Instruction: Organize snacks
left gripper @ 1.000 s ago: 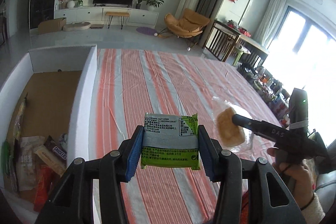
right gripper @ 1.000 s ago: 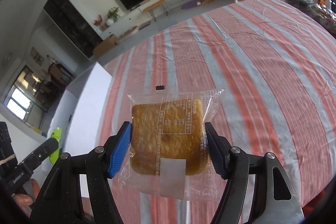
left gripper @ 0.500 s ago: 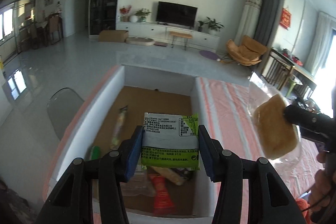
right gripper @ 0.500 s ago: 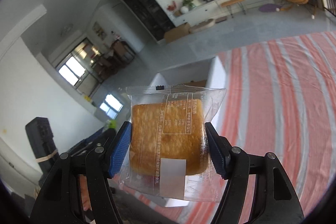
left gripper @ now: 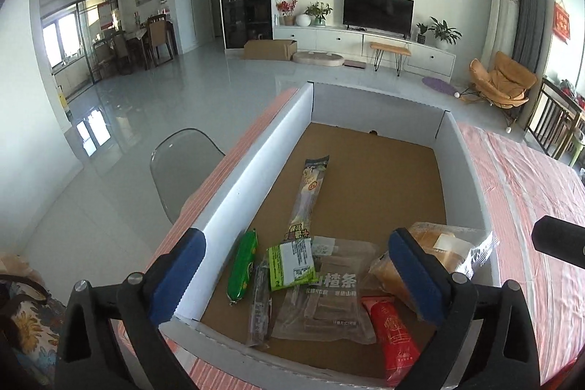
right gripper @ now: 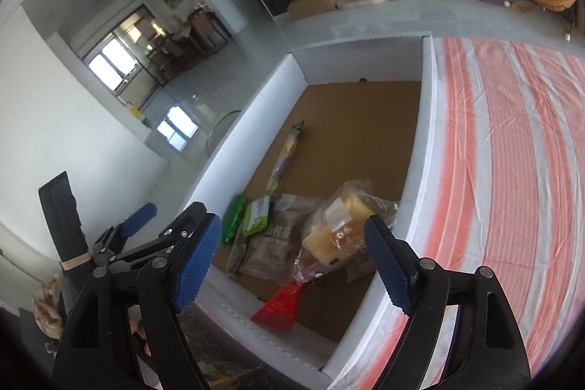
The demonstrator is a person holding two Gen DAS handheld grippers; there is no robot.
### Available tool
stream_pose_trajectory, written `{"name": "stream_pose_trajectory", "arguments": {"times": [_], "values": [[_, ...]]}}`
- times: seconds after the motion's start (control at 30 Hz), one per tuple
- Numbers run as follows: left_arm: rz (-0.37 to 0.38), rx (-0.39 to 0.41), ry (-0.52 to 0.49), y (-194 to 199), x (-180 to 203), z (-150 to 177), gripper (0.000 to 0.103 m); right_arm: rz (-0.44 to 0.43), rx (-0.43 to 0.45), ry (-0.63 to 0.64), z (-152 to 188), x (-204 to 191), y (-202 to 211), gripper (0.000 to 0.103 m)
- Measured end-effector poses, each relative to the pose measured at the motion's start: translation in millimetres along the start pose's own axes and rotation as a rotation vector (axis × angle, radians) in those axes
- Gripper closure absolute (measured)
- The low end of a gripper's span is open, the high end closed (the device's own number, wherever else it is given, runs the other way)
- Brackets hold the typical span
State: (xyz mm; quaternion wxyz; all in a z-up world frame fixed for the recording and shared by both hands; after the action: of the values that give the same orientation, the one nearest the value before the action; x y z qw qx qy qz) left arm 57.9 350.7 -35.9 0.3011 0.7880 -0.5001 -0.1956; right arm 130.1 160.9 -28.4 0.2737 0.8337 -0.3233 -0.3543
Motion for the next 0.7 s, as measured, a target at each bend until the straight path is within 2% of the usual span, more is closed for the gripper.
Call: {"name": "stream_pose_trajectory", "arguments": {"times": [0.2,0.33,0.43,0.57,0.7], "values": [[-0.056,0.059,-0.146,28.8,39.2,-3.7,0.001,0.125,0.079,0.071,3.2,16.6,31.8,0.019],[-0.117,0.108,-0.212,51.0,57.1,-6.3,0.0,0.214,0.076,0.06,9.0,32.4,41.8,0.019],[-0.073,0.123,-0.245,65.1,74.9,-3.6,0.0,0.232,0.081,0.028,12.9,41.7,50.7,0.019],[-0.006,0.119,-0.214,81.8,86.5,-3.1,0.0,0.253,0.091,0.015,15.0,46.6,62.2,0.019],[-0.034,0.139,-0.216,88.0,83.2,-6.9,0.0,0.265,0.099,0.016,16.2,45.7,67.0,0.019]]}}
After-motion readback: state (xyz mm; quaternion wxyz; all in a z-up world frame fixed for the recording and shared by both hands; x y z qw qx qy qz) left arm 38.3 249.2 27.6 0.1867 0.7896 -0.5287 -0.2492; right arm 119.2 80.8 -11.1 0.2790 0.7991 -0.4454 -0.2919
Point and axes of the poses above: each gripper's, at about its wrist camera, not at the fingertips, and y roughly against the way its jaws point, x to its right, z to its underside, the point moved 9 cm from there along -y, roughly the way its jaws point, and after that the axes turned 1 degree about y, right-handed, at the moved point
